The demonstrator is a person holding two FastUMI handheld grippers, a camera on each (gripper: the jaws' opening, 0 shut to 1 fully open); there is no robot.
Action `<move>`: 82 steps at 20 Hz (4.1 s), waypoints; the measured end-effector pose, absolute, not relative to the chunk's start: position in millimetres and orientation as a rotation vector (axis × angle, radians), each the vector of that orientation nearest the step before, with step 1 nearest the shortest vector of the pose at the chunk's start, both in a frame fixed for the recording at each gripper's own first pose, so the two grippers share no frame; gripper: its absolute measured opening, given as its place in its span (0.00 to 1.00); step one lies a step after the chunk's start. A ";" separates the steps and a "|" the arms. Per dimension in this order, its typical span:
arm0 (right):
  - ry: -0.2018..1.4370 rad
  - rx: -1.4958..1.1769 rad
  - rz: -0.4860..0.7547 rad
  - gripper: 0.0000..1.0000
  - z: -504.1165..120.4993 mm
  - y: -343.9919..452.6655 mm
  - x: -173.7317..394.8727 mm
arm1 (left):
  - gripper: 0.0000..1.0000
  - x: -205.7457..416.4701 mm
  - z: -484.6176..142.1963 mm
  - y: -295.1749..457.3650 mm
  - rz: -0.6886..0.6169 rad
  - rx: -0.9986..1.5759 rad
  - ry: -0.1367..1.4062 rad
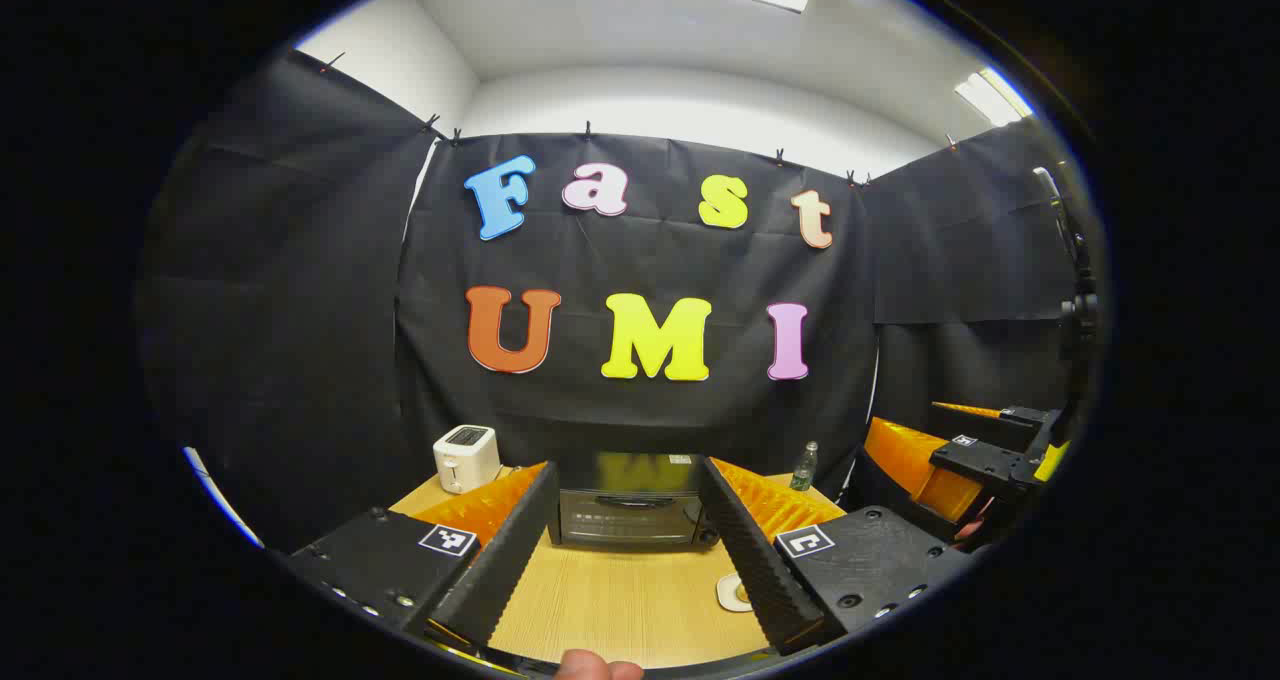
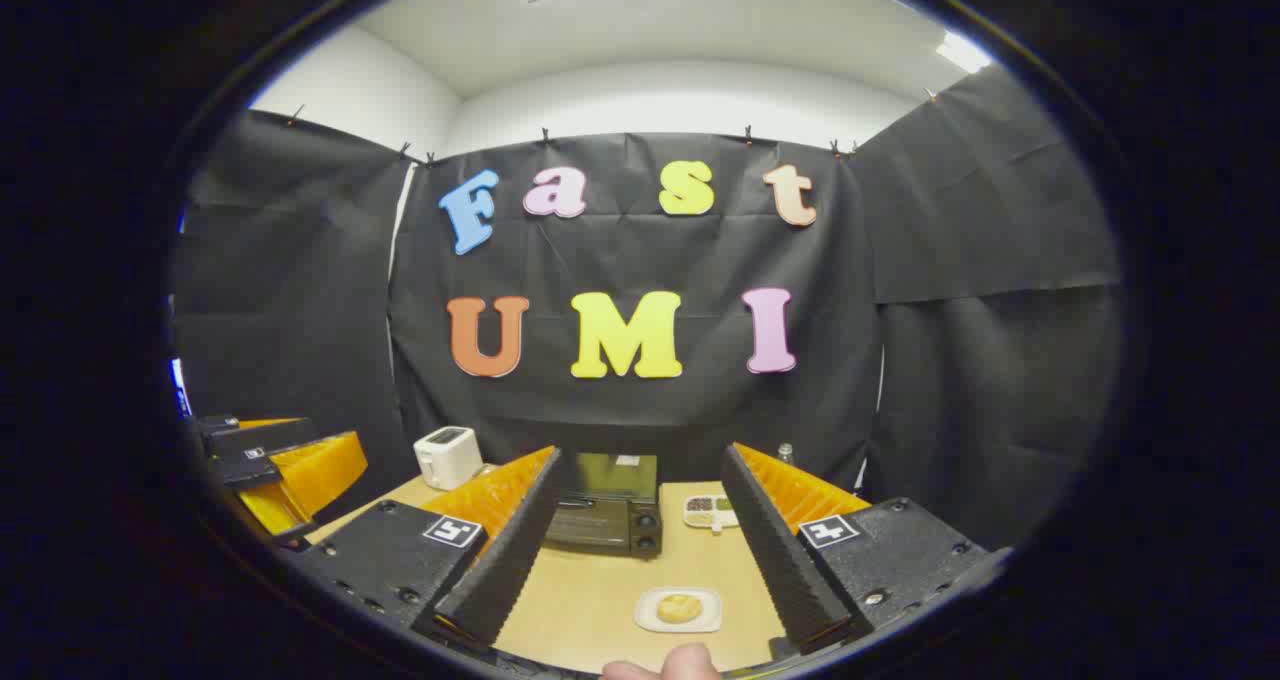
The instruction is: Open the electric oven with the left hand, put the food in, and close the electric oven.
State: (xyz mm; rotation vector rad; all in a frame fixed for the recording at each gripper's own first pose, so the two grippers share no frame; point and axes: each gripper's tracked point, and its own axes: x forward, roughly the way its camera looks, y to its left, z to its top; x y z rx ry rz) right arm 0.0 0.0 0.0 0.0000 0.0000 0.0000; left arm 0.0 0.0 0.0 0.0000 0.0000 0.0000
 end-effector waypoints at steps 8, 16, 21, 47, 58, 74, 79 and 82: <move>-0.032 0.005 0.004 1.00 19.2 4.6 17.1 | 0.93 21.8 6.5 10.5 0.039 0.021 0.000; -0.015 0.032 -0.008 1.00 0.0 -1.6 32.8 | 0.93 44.1 10.0 10.2 0.034 0.066 -0.014; 0.010 0.041 -0.031 1.00 -12.5 -12.6 33.9 | 0.93 49.3 2.6 0.5 0.020 0.073 -0.008; 0.088 0.040 -0.123 1.00 -59.5 -97.4 75.2 | 0.94 141.3 -68.9 -16.7 0.016 0.079 0.080; 0.193 0.021 -0.281 1.00 -99.7 -184.9 62.7 | 0.94 280.1 -172.0 -35.1 -0.058 0.091 0.219; 0.272 0.050 -0.279 1.00 -113.6 -170.3 72.1 | 0.98 325.2 -256.7 -0.3 0.000 0.086 0.403; 0.292 0.116 -0.281 1.00 -114.3 -166.6 61.5 | 0.99 305.6 -258.9 -1.0 0.001 0.085 0.423; 0.290 0.127 -0.295 1.00 -114.3 -167.6 50.9 | 0.98 280.7 -280.1 -0.8 -0.006 0.062 0.520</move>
